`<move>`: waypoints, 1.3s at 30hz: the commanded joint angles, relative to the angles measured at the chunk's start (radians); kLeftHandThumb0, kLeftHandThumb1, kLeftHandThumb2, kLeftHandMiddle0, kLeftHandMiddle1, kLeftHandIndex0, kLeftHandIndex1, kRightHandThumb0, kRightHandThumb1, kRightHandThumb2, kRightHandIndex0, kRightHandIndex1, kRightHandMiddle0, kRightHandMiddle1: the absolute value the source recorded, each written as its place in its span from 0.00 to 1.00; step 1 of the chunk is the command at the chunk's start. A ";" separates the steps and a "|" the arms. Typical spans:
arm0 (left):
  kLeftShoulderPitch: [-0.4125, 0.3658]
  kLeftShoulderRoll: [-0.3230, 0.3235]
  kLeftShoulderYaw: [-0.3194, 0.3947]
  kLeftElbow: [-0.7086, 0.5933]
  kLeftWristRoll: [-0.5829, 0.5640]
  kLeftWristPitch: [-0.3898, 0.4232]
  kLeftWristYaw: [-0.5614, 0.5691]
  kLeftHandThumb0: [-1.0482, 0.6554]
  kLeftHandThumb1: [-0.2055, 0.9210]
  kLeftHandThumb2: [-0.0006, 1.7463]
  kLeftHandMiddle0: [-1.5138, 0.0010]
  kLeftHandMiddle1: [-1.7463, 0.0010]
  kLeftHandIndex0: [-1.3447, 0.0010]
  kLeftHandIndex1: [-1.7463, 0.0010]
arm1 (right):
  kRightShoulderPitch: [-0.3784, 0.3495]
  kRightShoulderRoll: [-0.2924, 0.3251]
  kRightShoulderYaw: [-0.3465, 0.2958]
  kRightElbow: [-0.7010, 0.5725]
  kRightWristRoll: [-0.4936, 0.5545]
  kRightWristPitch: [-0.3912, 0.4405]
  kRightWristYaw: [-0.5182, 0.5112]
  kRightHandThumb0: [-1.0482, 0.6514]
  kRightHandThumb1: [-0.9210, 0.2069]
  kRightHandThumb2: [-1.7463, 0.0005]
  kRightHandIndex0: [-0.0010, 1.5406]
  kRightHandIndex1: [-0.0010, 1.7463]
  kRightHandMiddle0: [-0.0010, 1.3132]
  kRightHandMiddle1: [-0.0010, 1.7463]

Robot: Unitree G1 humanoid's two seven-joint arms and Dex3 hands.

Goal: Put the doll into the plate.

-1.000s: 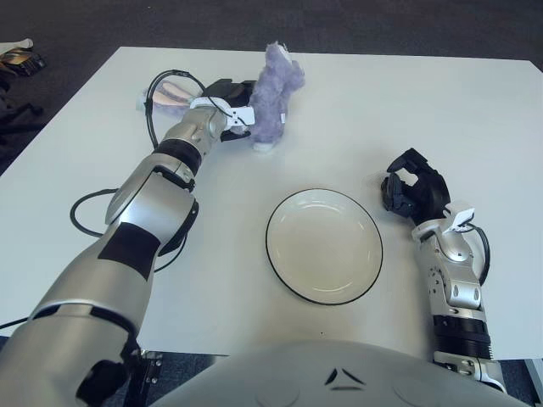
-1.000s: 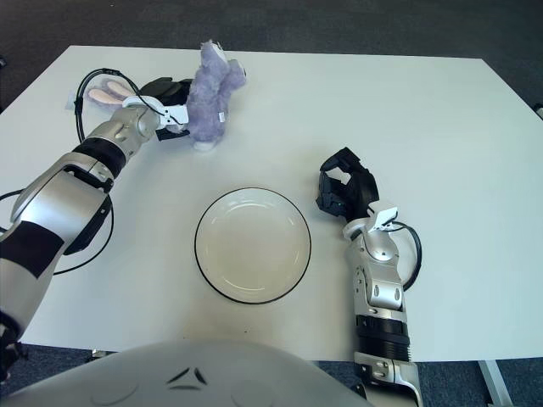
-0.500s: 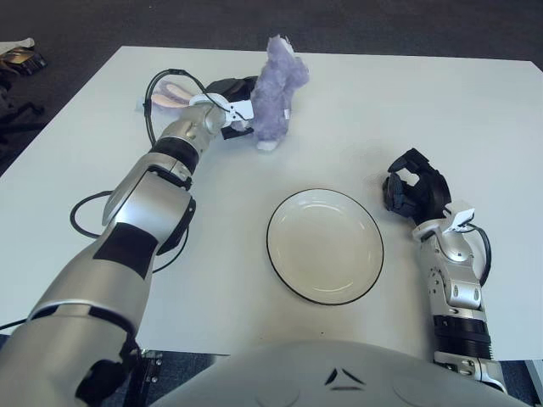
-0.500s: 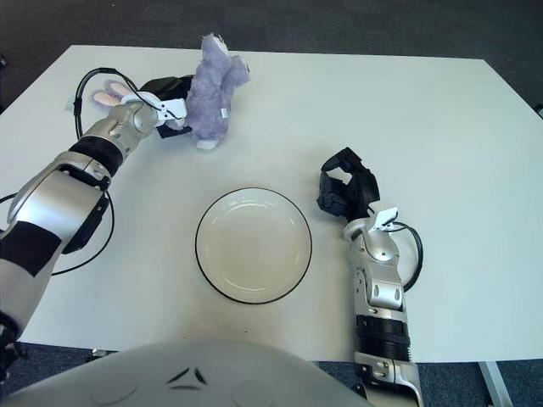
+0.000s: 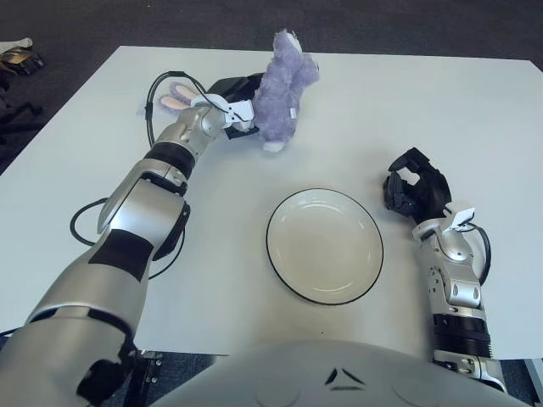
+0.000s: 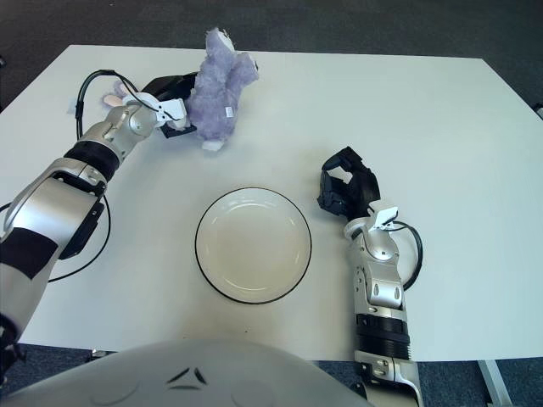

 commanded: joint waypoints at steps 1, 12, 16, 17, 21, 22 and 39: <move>0.017 0.013 0.024 -0.040 -0.028 -0.024 -0.019 0.61 0.27 0.90 0.50 0.00 0.58 0.00 | 0.031 0.008 -0.009 0.054 -0.001 0.039 -0.019 0.36 0.38 0.37 0.80 1.00 0.37 1.00; 0.075 0.044 0.082 -0.170 -0.091 -0.094 -0.045 0.61 0.16 0.98 0.45 0.00 0.51 0.00 | 0.031 0.010 -0.005 0.045 -0.014 0.050 -0.051 0.36 0.40 0.35 0.80 1.00 0.38 1.00; 0.097 0.054 0.089 -0.229 -0.097 -0.104 -0.053 0.61 0.14 0.99 0.43 0.00 0.49 0.00 | 0.031 0.012 -0.005 0.041 -0.011 0.062 -0.063 0.36 0.41 0.35 0.80 1.00 0.38 1.00; 0.105 0.057 0.092 -0.254 -0.100 -0.104 -0.058 0.61 0.14 0.99 0.43 0.00 0.49 0.00 | 0.030 0.013 -0.005 0.040 -0.010 0.064 -0.065 0.36 0.41 0.35 0.80 1.00 0.38 1.00; 0.138 0.066 0.106 -0.349 -0.113 -0.091 -0.089 0.61 0.15 0.99 0.44 0.00 0.50 0.00 | 0.030 0.014 -0.005 0.041 -0.007 0.065 -0.072 0.36 0.41 0.34 0.80 1.00 0.39 1.00; 0.145 0.067 0.110 -0.369 -0.116 -0.085 -0.097 0.61 0.15 0.99 0.44 0.00 0.50 0.00 | 0.029 0.014 -0.005 0.041 -0.006 0.065 -0.074 0.36 0.41 0.34 0.80 1.00 0.39 1.00; 0.270 0.089 0.162 -0.656 -0.171 -0.095 -0.186 0.61 0.13 1.00 0.43 0.00 0.49 0.00 | 0.018 0.004 0.000 0.069 -0.018 0.042 -0.073 0.36 0.40 0.35 0.80 1.00 0.38 1.00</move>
